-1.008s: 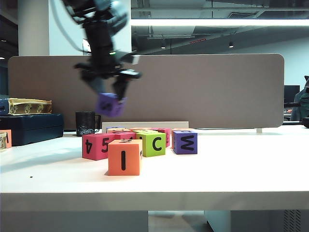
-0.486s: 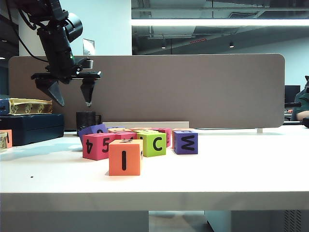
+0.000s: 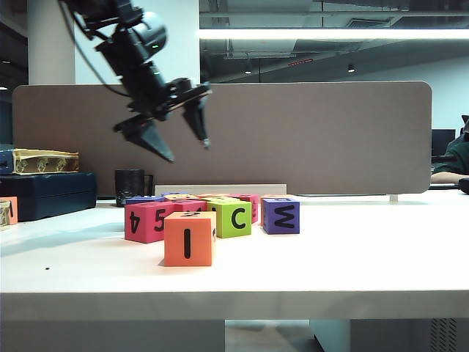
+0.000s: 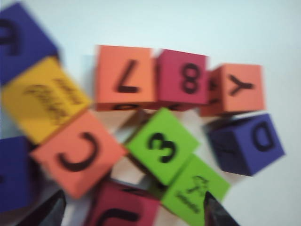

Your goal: Select the appropriate blocks from the scattered letter blocks on the table and arrange them in a row to spell out "23".

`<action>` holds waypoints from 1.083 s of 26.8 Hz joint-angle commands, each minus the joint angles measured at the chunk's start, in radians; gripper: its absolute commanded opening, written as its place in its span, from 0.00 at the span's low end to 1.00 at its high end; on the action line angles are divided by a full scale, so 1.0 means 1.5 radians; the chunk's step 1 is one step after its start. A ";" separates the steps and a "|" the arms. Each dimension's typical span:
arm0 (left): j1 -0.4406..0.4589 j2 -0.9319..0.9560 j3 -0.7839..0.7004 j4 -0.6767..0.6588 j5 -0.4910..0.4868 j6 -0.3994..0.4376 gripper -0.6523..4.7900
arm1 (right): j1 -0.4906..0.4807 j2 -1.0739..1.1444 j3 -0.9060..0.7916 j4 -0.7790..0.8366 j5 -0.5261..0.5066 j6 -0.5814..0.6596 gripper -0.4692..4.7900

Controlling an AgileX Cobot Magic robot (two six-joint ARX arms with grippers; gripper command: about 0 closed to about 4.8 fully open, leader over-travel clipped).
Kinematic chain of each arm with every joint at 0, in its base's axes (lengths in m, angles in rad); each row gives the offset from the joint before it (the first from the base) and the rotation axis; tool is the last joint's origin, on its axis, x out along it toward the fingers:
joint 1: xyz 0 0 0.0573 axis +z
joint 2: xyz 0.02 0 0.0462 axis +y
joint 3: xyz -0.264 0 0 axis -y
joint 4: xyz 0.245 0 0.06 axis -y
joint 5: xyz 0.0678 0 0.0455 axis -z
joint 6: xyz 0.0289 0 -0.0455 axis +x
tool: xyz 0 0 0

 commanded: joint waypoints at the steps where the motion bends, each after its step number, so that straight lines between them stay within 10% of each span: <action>1: -0.041 0.000 0.004 0.041 -0.007 0.062 0.80 | -0.001 0.002 0.001 0.011 0.001 -0.002 0.09; 15: -0.103 0.056 0.004 0.094 -0.074 0.228 0.80 | -0.001 0.002 0.002 0.009 -0.001 -0.002 0.09; 29: -0.089 0.082 0.004 0.132 -0.085 0.245 0.80 | 0.000 0.002 0.002 0.006 -0.001 -0.002 0.09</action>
